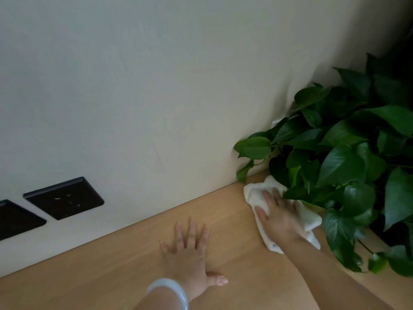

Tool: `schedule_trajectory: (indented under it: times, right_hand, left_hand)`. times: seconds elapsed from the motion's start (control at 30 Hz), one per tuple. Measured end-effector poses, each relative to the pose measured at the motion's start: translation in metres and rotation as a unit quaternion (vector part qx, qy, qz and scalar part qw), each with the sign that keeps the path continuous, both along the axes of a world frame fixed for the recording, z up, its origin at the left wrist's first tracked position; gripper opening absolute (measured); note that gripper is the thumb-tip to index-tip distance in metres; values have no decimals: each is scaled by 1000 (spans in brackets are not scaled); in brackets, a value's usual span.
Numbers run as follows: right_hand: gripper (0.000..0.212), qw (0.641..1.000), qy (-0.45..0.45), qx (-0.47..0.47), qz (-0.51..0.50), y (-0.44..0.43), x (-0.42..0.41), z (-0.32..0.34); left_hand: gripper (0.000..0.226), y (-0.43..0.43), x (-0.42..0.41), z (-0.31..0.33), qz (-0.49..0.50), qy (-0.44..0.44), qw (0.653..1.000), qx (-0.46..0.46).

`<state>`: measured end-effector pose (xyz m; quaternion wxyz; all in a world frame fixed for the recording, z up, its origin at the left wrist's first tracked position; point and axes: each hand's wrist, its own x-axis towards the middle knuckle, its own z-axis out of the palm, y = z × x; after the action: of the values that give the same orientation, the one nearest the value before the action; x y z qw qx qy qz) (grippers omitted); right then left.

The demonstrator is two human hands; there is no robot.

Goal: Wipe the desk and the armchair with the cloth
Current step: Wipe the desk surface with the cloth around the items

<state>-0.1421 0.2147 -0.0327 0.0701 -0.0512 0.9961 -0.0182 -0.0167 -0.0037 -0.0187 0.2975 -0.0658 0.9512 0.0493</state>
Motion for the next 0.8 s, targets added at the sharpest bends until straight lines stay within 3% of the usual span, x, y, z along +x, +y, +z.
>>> schedule_trajectory:
  times: [0.07,0.17,0.27,0.4,0.53,0.67,0.73,0.8]
  right_hand:
    - [61,1000,-2,-17,-11,-21,4,1]
    - [61,995,2,-51,89,-44,58,-14]
    - [59,985,-13,-82,149,-13,83,-12]
    - [57,997,14,-78,18,44,64,2]
    - [58,995,15,-53,-81,5,57,11]
    - [61,994,-30,-86,56,-50,89,-3]
    - [60,986,13,-94,134,-41,100,-3]
    - [52,980,56,-119,148,-10,97,3]
  left_hand:
    - [124,1,0,-1,1,0,1000,2]
    - [123,0,-1,-1,-3,-4,1000,1]
    - [123,-1,-2,-1,1,-6,1000,4]
    - [125,-2,-2,-4,2,-10,1000,7]
    - [126,0,-3,-5,1,-16,1000,4]
    - [124,0,-1,-1,4,-9,1000,9]
    - [122,0,-1,4,2,-9,1000,13]
    - [122,0,0,8,0,-12,1000,9]
